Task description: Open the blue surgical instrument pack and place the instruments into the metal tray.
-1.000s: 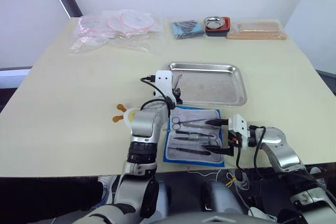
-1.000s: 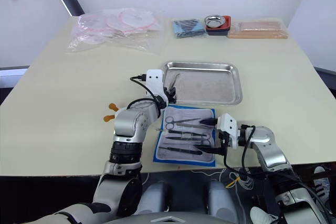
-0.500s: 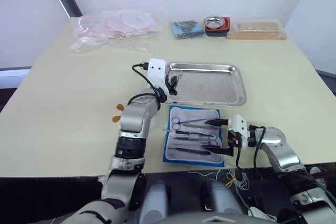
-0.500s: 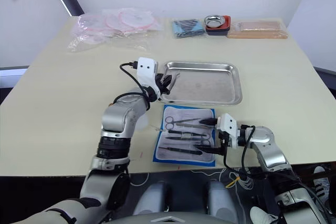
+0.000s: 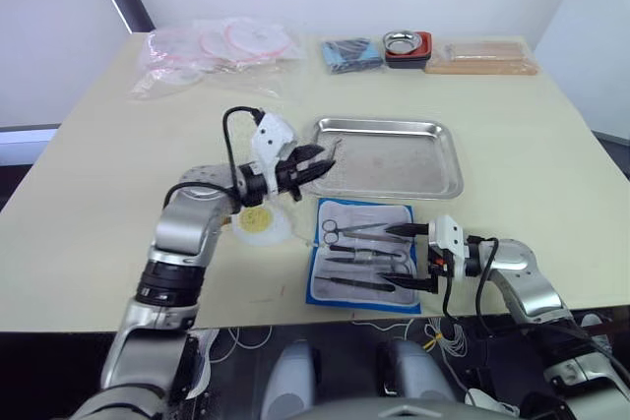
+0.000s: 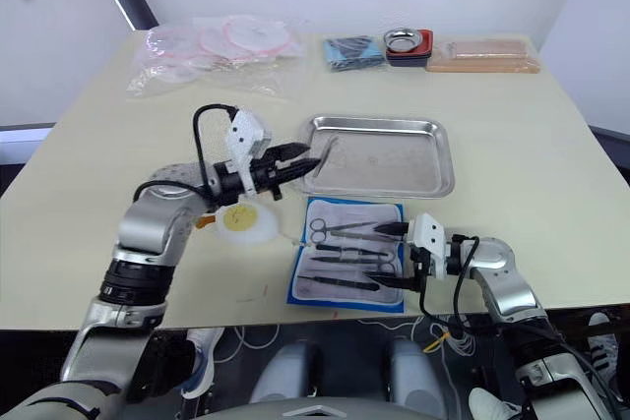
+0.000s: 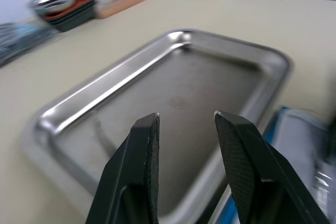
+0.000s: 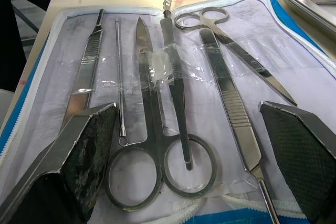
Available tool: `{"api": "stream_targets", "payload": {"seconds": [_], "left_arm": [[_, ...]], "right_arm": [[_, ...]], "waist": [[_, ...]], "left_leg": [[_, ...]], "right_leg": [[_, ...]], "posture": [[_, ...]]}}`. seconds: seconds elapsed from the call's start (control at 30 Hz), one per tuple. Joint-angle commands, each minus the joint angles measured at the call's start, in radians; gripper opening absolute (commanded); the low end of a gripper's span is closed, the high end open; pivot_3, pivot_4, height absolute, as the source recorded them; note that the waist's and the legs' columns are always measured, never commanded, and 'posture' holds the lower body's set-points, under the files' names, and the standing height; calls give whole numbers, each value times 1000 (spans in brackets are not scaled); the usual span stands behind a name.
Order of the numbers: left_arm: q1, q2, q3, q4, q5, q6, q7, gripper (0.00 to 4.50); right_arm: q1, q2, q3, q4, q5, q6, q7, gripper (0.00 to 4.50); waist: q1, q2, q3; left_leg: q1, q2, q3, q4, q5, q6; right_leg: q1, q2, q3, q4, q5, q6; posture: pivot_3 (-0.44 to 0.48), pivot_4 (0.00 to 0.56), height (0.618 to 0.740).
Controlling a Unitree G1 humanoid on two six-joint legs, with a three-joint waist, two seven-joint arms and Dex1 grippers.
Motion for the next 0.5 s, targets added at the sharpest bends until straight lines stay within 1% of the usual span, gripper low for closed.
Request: {"api": "stream_targets", "payload": {"seconds": [0.03,0.1,0.13,0.2,0.23,0.3,0.33,0.37,0.43,0.47,0.5], "left_arm": [[-4,70,45,-13,-78,-103,-190,1770],[-5,101,49,6,-90,-136,-252,1770],[0,131,45,18,-88,-162,-305,1770],[14,215,27,48,-86,-197,-451,1770],[16,240,30,81,-79,-247,-506,1770],[12,279,32,134,-75,-310,-591,2301],[8,296,29,155,-76,-338,-623,2736],[4,314,24,172,-84,-356,-642,2968],[4,374,-16,187,-133,-385,-653,3897],[1,408,-42,192,-169,-401,-653,4474],[-1,437,-63,192,-201,-405,-653,4474]], "right_arm": [[52,-9,67,94,-62,33,16,4500],[48,-9,66,99,-62,32,18,4500],[46,-8,65,102,-62,32,19,4500],[42,-9,65,106,-63,30,21,4500],[39,-8,66,108,-62,30,22,4500],[35,-7,66,111,-61,30,24,4500],[34,-7,65,111,-61,30,25,4500],[35,-7,65,111,-60,31,26,4500],[36,-8,64,108,-59,34,27,4500],[37,-9,62,107,-58,35,27,4500],[39,-11,61,106,-58,35,28,4500]], "waist": [[0,0,0],[0,0,0],[0,0,0],[-2,0,0],[-2,1,0],[0,0,0],[0,0,0],[1,-1,0],[1,-1,0],[1,-1,0],[1,-1,0]], "left_leg": [[0,0,0,0,0,0],[0,0,0,0,0,0],[0,0,0,0,0,0],[0,0,0,0,0,0],[0,0,0,0,0,0],[1,1,1,-1,0,0],[1,1,1,-1,0,0],[1,1,1,-1,0,0],[1,2,1,-1,0,0],[1,2,1,-1,0,0],[1,2,1,-1,0,0]], "right_leg": [[0,0,0,0,0,0],[0,0,0,0,0,0],[0,0,0,0,0,0],[0,0,0,0,0,0],[0,0,0,0,-1,-1],[0,0,0,0,-2,-3],[0,0,0,0,-2,-3],[0,0,0,0,-2,-3],[0,0,-1,1,-2,-3],[0,0,-1,1,-3,-3],[0,0,-1,0,-3,-3]], "posture": [[0,150,740],[0,150,740],[0,150,740],[0,150,740],[0,150,740],[0,150,740],[0,150,740],[0,150,740],[0,150,740],[0,150,740],[0,150,740]]}}
